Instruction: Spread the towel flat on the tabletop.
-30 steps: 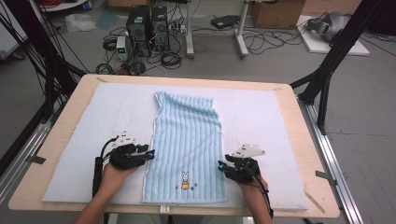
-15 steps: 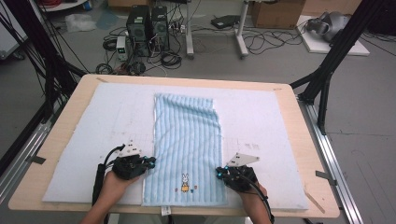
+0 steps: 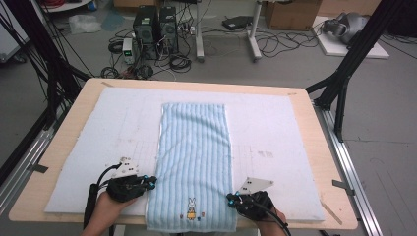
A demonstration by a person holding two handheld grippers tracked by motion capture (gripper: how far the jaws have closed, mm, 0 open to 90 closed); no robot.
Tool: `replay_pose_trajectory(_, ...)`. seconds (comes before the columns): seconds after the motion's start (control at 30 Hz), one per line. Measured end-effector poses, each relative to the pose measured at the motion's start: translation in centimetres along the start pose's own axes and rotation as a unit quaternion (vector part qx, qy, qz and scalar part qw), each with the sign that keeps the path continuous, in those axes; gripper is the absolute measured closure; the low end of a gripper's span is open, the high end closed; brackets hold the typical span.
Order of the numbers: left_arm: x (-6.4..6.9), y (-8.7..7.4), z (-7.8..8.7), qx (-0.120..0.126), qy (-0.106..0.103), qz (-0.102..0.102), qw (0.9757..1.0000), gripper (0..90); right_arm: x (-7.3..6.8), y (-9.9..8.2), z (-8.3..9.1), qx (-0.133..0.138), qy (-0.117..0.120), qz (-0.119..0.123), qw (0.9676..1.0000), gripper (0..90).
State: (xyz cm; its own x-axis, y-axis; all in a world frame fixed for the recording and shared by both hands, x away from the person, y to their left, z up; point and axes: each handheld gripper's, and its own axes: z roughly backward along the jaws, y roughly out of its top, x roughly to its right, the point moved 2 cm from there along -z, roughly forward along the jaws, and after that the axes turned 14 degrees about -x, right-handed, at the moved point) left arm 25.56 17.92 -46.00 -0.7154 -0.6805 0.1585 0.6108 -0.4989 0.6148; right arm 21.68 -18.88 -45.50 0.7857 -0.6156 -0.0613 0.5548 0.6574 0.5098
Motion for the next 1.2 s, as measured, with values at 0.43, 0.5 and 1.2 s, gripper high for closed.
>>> replay_pose_trajectory(0.43,-4.0,1.1,1.5,0.074,0.029,0.082,0.9934,48.3,-0.1,4.2,-1.7,0.062,0.008,-0.006,0.998,65.5)
replay_pose_trajectory(0.5,-4.8,1.5,1.8,0.08,0.034,0.087,0.9925,48.3,-0.1,5.3,-2.7,0.055,0.015,0.004,0.9984,68.2)
replay_pose_trajectory(1.2,-7.5,4.6,0.2,0.071,0.025,0.097,0.9924,48.6,-0.3,6.5,-3.5,0.023,0.086,0.074,0.9932,73.3)
